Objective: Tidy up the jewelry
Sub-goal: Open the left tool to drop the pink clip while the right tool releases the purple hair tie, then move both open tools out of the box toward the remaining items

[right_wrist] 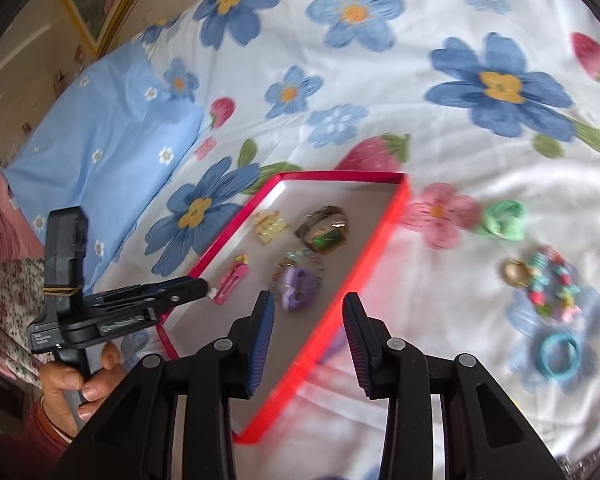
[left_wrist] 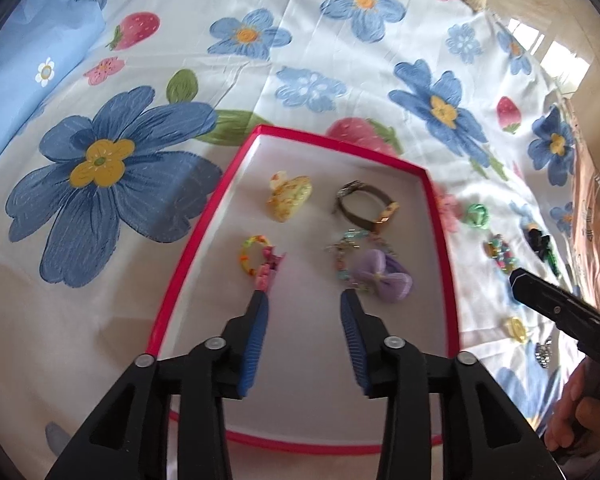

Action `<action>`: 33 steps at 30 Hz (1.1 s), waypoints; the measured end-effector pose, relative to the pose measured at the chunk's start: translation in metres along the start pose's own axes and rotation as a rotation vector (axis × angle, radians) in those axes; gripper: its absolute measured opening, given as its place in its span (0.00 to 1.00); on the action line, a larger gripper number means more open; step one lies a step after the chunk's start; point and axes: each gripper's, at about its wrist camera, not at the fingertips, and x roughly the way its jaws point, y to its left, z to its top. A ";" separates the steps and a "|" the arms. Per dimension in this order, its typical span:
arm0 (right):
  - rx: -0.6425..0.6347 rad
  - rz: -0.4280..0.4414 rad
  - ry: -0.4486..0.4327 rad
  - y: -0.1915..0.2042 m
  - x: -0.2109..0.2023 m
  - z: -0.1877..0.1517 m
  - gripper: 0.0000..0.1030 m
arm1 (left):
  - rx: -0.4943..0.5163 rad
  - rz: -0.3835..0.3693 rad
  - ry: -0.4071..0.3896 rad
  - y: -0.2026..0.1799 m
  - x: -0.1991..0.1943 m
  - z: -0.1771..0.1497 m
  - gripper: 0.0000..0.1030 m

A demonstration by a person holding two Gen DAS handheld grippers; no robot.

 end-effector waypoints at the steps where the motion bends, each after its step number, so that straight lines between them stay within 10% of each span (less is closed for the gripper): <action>1: 0.011 -0.008 -0.008 -0.005 -0.006 -0.002 0.36 | 0.004 -0.008 -0.003 -0.003 -0.004 -0.001 0.40; 18: 0.191 -0.194 -0.108 -0.099 -0.099 -0.049 0.38 | 0.141 -0.100 0.021 -0.077 -0.015 -0.010 0.46; 33: 0.195 -0.239 -0.055 -0.137 -0.082 -0.051 0.37 | 0.269 -0.098 0.091 -0.147 0.053 0.016 0.46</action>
